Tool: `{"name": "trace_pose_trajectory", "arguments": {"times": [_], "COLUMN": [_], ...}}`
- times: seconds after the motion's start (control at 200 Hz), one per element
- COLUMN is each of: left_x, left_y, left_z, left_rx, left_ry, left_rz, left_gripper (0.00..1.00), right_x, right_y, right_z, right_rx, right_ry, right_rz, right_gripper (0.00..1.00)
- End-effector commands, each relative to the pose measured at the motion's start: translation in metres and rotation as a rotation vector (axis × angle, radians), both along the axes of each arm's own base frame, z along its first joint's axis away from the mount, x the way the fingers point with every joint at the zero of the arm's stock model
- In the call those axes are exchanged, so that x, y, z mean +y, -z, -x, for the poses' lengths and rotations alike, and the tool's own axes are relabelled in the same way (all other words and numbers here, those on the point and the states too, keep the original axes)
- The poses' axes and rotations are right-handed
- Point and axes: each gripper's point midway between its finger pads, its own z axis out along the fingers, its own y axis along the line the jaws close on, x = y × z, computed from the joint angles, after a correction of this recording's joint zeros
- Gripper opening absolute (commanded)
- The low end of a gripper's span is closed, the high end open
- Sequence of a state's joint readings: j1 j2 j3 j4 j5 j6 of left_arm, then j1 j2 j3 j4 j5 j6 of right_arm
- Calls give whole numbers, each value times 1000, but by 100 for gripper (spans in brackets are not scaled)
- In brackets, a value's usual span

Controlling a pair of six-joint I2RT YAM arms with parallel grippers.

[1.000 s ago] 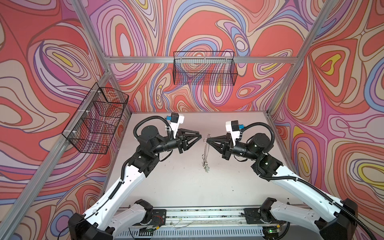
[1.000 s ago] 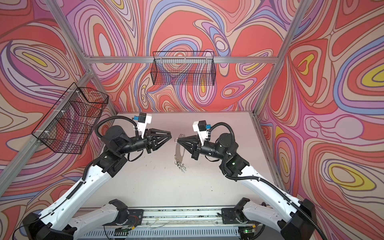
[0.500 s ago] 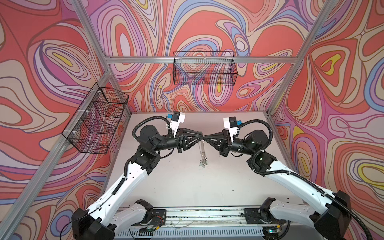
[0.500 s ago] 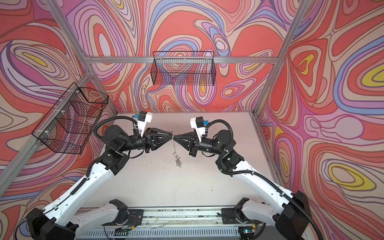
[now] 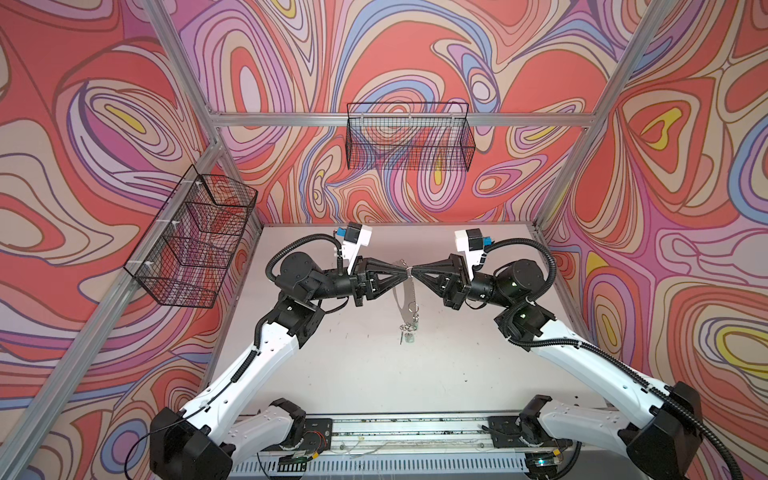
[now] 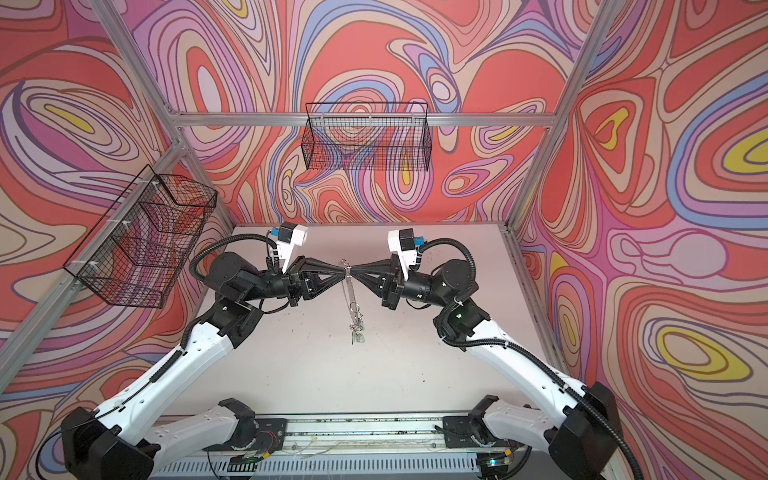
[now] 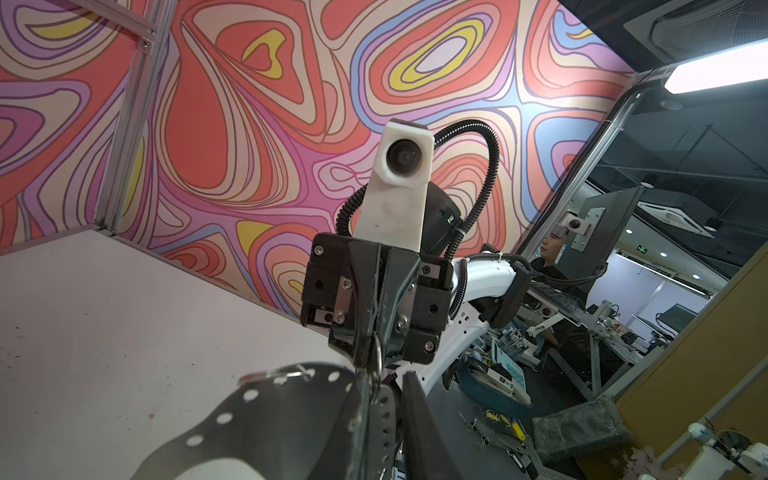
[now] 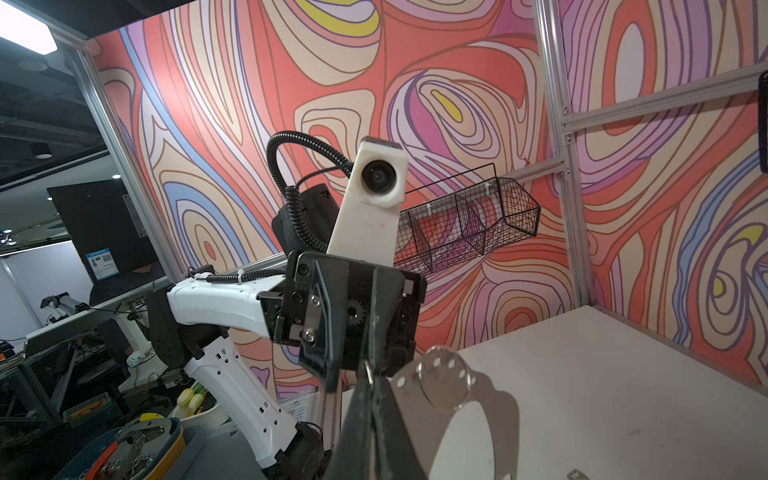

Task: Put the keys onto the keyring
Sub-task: 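Open the right gripper and draw it back while the left gripper holds the plate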

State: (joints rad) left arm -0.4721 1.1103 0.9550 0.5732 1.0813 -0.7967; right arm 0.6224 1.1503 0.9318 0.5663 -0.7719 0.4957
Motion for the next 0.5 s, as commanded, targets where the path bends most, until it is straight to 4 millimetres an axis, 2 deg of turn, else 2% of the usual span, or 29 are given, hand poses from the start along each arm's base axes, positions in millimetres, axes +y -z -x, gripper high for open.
{"name": "trace_pose_trajectory", "arguments": {"times": [0.0, 0.29, 0.496], "left_x": [2, -2, -1], "left_y": [-12, -14, -17], "left_z": [12, 10, 12], "left_rx": [-51, -35, -44], "left_ry": [60, 108, 116], "left_rz": [38, 60, 69], "left_gripper": [19, 18, 4], "right_x": [-3, 0, -1], "right_y": [-10, -7, -5], "right_z": [0, -2, -3], "right_rx": [-24, -11, -4], "right_ry": [0, -11, -4], "right_rz": [-30, -26, -25], "right_gripper": [0, 0, 0]}}
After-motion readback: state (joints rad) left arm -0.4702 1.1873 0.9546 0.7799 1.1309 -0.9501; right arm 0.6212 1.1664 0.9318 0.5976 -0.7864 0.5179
